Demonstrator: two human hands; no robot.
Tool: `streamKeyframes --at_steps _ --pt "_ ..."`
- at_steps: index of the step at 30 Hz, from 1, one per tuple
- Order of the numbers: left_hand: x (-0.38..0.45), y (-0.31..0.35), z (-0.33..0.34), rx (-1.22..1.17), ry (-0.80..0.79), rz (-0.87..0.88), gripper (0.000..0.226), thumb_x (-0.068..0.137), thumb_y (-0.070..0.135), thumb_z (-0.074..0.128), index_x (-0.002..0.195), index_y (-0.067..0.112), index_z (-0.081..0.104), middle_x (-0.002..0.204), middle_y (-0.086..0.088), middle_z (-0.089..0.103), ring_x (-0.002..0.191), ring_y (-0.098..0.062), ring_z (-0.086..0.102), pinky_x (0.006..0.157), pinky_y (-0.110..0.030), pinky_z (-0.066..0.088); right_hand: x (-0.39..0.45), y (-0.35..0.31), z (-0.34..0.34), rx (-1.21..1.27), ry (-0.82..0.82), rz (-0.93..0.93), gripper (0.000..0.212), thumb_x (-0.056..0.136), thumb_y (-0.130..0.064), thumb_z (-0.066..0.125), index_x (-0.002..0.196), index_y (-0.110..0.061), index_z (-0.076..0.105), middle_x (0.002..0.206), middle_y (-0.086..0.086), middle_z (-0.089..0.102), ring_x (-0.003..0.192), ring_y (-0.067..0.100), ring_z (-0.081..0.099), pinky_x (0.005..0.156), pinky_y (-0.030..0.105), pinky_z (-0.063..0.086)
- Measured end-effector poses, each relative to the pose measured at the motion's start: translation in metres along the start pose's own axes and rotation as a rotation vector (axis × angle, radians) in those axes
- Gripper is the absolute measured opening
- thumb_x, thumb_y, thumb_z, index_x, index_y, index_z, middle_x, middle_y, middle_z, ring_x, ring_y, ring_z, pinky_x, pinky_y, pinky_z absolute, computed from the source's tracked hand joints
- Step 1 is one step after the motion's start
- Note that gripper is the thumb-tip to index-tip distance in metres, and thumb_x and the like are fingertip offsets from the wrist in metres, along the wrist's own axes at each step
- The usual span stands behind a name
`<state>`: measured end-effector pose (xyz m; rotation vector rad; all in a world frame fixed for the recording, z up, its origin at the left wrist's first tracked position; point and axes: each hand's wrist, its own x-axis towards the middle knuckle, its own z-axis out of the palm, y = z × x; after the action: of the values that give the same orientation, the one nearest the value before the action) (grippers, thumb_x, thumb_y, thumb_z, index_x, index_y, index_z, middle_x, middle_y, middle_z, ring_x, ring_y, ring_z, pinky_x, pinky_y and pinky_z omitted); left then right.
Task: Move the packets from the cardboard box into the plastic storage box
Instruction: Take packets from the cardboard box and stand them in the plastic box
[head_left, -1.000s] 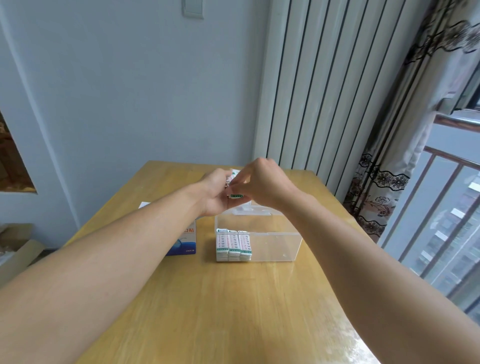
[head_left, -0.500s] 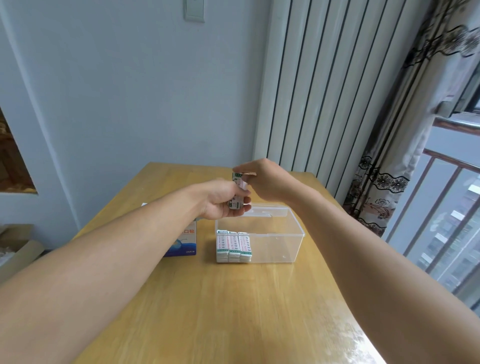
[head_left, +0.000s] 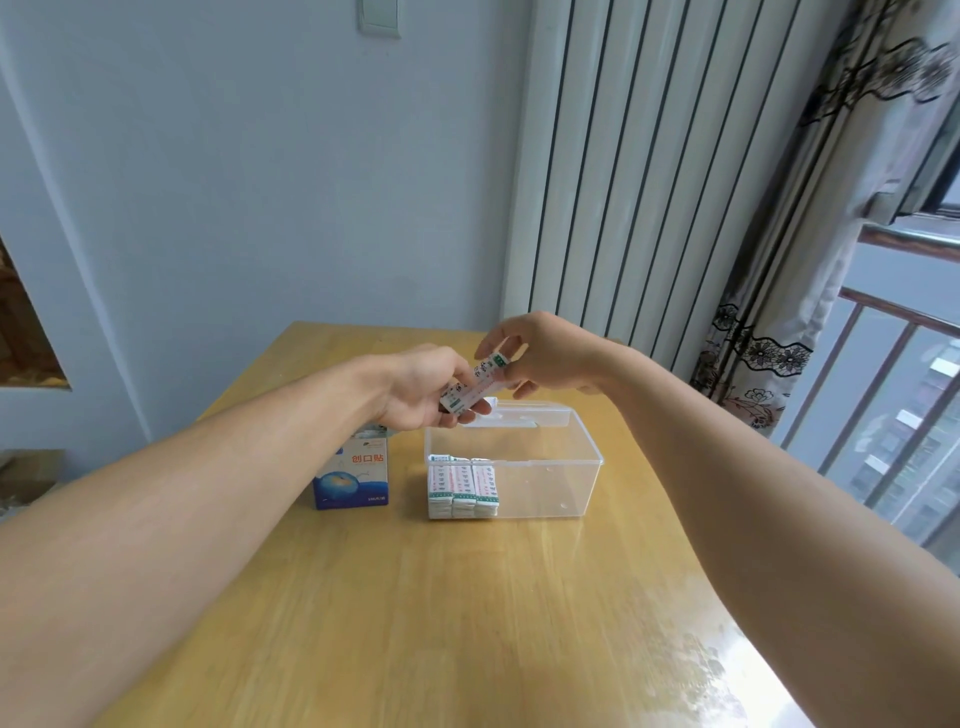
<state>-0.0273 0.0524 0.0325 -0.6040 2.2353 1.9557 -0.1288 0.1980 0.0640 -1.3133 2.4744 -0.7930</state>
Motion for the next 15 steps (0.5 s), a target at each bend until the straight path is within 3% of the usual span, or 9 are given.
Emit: streamKeyframes --at_steps 4,7,11,15 --pt "0.003 0.001 0.001 -0.036 0.047 -0.015 0.039 0.097 0.010 0.035 0.129 -0.001 0.055 0.101 -0.019 0.065 0.081 -0.023 0.055 0.068 -0.028 0.046 0.001 -0.004 0.003 -0.045 0.040 -0.004 0.019 0.094 -0.011 0.070 0.108 -0.020 0.080 0.097 0.000 0.076 0.072 0.015 0.076 0.067 0.023 0.062" --pt "0.006 0.000 0.000 -0.089 0.116 -0.020 0.040 0.097 0.010 0.035 0.130 -0.003 0.053 0.104 -0.021 0.064 0.080 -0.025 0.058 0.066 -0.027 0.046 0.002 -0.003 0.002 -0.043 0.050 0.013 0.020 0.094 -0.013 0.071 0.109 -0.022 0.080 0.096 -0.002 0.078 0.071 0.012 0.076 0.077 0.029 0.063" --pt "0.007 0.001 0.004 -0.111 0.215 0.009 0.026 0.107 0.018 0.036 0.116 0.003 0.054 0.103 -0.021 0.064 0.075 -0.024 0.056 0.064 -0.029 0.043 0.004 -0.002 0.004 -0.033 0.074 0.008 0.021 0.093 -0.012 0.071 0.109 -0.023 0.080 0.094 -0.004 0.079 0.071 0.008 0.076 0.082 0.030 0.062" --pt "0.012 0.000 0.009 -0.071 0.332 0.047 0.030 0.104 0.005 0.037 0.119 -0.003 0.062 0.095 -0.016 0.064 0.066 -0.019 0.053 0.053 -0.025 0.037 0.005 -0.001 0.007 -0.088 0.122 -0.031 0.022 0.094 -0.013 0.069 0.110 -0.025 0.080 0.094 -0.003 0.079 0.073 0.010 0.076 0.079 0.031 0.062"
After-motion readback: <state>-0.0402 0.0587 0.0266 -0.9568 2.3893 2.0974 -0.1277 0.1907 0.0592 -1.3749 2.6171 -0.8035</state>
